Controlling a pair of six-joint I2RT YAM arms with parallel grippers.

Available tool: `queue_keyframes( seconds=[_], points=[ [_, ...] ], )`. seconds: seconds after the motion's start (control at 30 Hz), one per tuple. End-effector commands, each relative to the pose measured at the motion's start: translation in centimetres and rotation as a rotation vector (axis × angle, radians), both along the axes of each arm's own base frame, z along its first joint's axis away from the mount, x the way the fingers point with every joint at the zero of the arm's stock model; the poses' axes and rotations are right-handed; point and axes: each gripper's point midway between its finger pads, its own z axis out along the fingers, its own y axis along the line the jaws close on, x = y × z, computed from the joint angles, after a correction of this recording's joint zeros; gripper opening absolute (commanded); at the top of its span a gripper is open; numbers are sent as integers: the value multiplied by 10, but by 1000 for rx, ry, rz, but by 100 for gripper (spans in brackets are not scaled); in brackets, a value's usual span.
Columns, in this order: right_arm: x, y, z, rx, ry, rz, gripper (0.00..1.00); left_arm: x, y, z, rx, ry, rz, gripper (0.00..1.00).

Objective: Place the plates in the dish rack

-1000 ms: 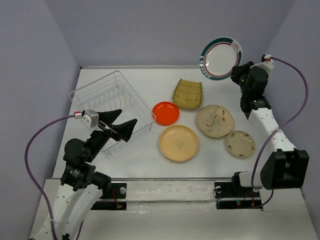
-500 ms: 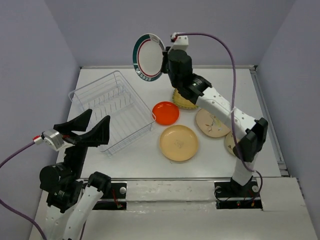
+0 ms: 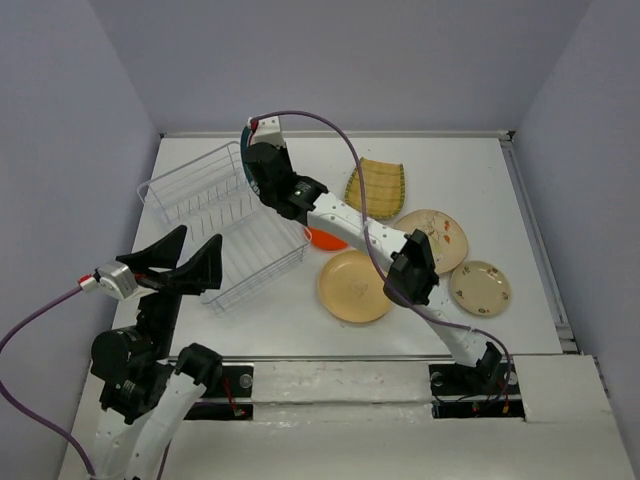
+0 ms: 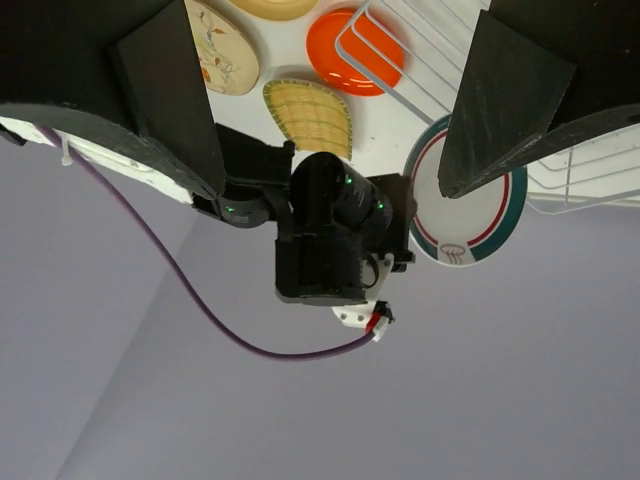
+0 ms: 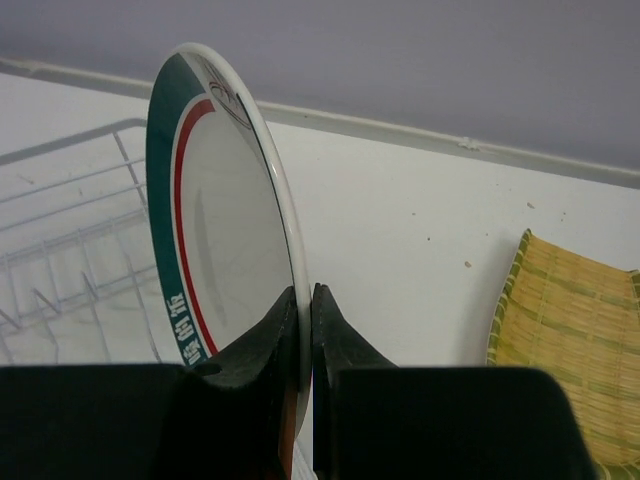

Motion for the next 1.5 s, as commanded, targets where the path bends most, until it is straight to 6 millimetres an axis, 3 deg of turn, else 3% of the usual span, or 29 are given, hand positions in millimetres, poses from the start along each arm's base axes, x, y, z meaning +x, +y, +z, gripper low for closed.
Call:
queue_keyframes(
  seconds=[0.0,0.3,0.43,0.6,0.67,0.7,0.73,0.8,0.83,0.9,0.93,0.97,1.0,1.03,1.07,1.1,1.13,1.17,1.2,1.23,1.27,1.3,1.33,1.37,1.4,1.43,1.47],
  points=[
    [0,-4,64,112,-151,-64,7,-8,0,14,-12,-59,-15,99],
    [-1,16,16,41,-101,-40,7,-8,-1,13,-13,-57,-19,99],
    [-8,37,-14,-45,-94,-3,7,-7,-1,13,-11,-55,-18,99],
    [-10,50,-32,-175,-141,0,7,-5,-4,12,-8,-48,-27,99],
    [-10,50,-40,-188,-133,5,15,-4,-4,11,-7,-46,-26,99],
    [-11,50,-34,-169,-134,10,23,-4,-4,11,-8,-44,-25,99],
    [-12,50,-32,-157,-133,17,44,-3,-3,10,-8,-42,-22,99],
    [-15,54,-30,-118,-123,53,59,-1,-4,9,-4,-35,-20,99],
    [-19,52,-9,-81,-136,63,62,-1,-5,9,-2,-33,-23,99],
    [-24,56,0,-36,-130,109,63,1,-6,7,1,-26,-25,99],
    [-31,48,31,16,-150,117,63,1,-7,7,2,-25,-27,99],
    [-32,48,26,49,-126,149,64,2,-7,6,4,-22,-27,99],
    [-38,47,34,81,-113,180,64,2,-8,6,5,-21,-29,99],
    [-39,40,41,123,-96,196,64,2,-8,6,5,-21,-28,99],
    [-44,17,82,202,-115,213,65,3,-9,5,6,-17,-32,99],
    [-52,16,89,273,-88,275,66,3,-9,5,8,-18,-35,99],
    [-56,-18,95,291,-67,269,66,3,-10,5,10,-17,-38,99],
    [-61,-28,93,348,-29,307,66,3,-10,5,10,-17,-39,99],
    [-66,-48,45,310,66,301,66,2,-10,5,9,-19,-40,99],
    [-68,-70,35,329,100,290,66,2,-10,5,11,-19,-41,99],
    [-73,-123,10,376,177,243,62,1,-9,6,11,-25,-36,99],
    [-70,-147,43,460,132,227,62,0,-9,7,10,-28,-36,99],
    [-80,-183,-19,434,243,157,51,0,-8,7,9,-30,-36,99],
    [-84,-217,-33,467,272,98,41,-1,-8,7,6,-33,-35,99],
    [-87,-272,-21,569,244,20,31,-3,-7,9,2,-40,-35,99],
    [-94,-302,-34,593,256,-31,21,-2,-7,9,6,-40,-35,99],
    [-110,-329,-72,600,318,-89,18,-3,-7,9,3,-40,-37,99]
  ],
)
